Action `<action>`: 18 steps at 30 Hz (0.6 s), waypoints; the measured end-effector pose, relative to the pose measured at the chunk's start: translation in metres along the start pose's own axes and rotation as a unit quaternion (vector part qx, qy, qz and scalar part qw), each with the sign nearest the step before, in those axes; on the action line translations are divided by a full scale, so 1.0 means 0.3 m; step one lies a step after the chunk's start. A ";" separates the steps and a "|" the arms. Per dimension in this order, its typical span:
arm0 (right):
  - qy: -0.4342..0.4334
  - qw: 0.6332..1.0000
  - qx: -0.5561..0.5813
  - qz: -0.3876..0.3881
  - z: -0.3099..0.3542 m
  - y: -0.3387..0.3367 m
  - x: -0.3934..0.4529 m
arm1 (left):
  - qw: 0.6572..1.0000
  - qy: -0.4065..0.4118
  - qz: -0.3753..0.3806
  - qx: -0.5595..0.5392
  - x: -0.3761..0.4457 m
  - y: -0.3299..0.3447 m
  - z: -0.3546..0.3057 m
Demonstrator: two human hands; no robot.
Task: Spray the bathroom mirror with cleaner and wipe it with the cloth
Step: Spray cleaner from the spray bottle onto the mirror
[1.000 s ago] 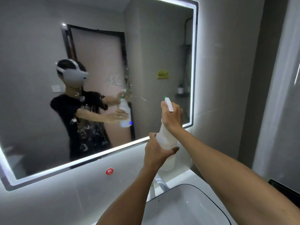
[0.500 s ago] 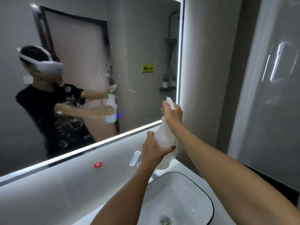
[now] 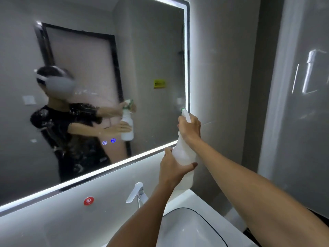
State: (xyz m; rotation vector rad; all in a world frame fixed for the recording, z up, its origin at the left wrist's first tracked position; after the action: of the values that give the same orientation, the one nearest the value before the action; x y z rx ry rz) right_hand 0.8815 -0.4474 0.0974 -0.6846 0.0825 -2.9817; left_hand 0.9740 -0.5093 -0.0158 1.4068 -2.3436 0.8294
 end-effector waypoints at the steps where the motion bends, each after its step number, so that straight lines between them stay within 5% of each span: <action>1: -0.008 1.000 -0.008 -0.002 -0.010 0.000 0.021 | 1.000 -0.002 -0.001 -0.002 0.006 0.023 0.001; 18: 0.014 0.999 0.011 0.032 -0.207 0.089 0.109 | 0.998 -0.044 -0.013 0.043 0.056 0.150 0.127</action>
State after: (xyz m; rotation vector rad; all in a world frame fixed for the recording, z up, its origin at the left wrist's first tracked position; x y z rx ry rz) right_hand 0.8266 -0.4749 0.0540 -0.6250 0.0717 -2.9271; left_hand 0.9284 -0.5282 -0.0522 1.5361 -2.3744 0.8886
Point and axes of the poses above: each hand's wrist, its own x-axis towards the middle knuckle, its own y-axis out of the palm, z = x × y, the point moved 7 cm from there along x, towards the middle knuckle, and after that the axes turned 11 degrees about -z, right-handed, at the moved point
